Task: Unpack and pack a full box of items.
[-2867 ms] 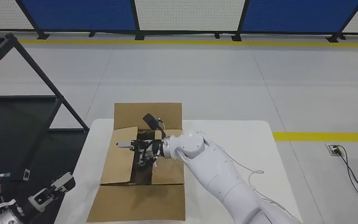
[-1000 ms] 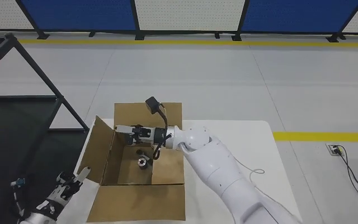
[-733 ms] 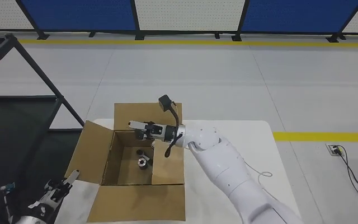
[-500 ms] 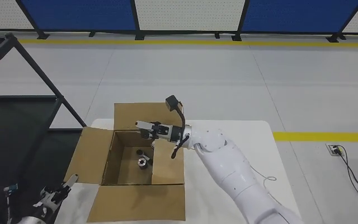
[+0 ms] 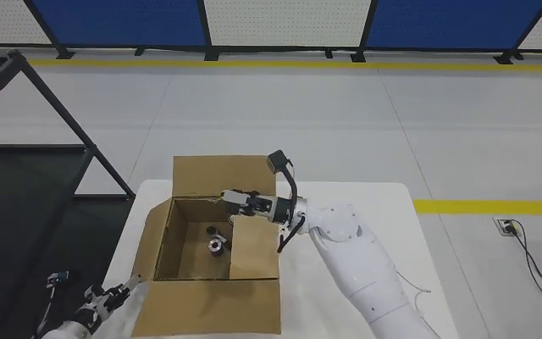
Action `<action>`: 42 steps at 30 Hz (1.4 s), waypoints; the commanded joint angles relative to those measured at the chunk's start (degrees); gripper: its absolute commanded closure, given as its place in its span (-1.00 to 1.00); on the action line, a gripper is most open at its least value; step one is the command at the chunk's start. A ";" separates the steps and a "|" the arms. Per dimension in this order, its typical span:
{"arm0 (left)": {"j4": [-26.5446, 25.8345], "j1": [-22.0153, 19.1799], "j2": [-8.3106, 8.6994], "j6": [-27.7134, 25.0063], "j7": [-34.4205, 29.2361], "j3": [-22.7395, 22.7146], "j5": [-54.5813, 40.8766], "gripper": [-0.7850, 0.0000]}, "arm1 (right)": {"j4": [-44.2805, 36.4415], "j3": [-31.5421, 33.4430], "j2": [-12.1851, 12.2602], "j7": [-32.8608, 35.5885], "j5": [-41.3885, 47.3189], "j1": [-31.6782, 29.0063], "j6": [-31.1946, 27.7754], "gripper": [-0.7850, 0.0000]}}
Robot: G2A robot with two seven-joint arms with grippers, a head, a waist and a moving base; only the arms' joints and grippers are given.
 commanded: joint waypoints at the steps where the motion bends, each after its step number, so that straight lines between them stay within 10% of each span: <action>1: 0.20 -0.40 -0.06 -0.03 -0.17 0.60 0.27 -1.00 | -1.77 0.41 0.36 0.18 -0.19 -1.25 0.47 -1.00; 10: 0.02 -1.21 -0.38 0.07 1.50 -0.37 -1.53 -1.00 | -7.69 0.76 1.48 -0.04 -2.19 -4.91 1.86 -1.00; 24: -14.32 6.73 -1.02 -1.23 3.76 -15.47 -8.45 -1.00 | -11.48 2.35 3.15 0.36 -3.03 -7.79 2.40 -1.00; 31: -23.33 10.43 -1.84 -7.57 -2.43 -23.75 -27.57 -1.00 | -13.46 4.66 4.44 0.62 -3.82 -9.78 1.96 -1.00; 36: -24.07 6.74 -0.99 -8.32 -13.98 -25.04 -40.11 -1.00 | -18.47 7.63 5.91 2.89 -4.50 -13.49 0.58 -1.00; 42: -16.50 -6.24 1.28 -1.36 -25.25 -12.24 -42.22 -1.00 | -26.89 13.17 8.11 4.15 -7.21 -20.53 1.22 -1.00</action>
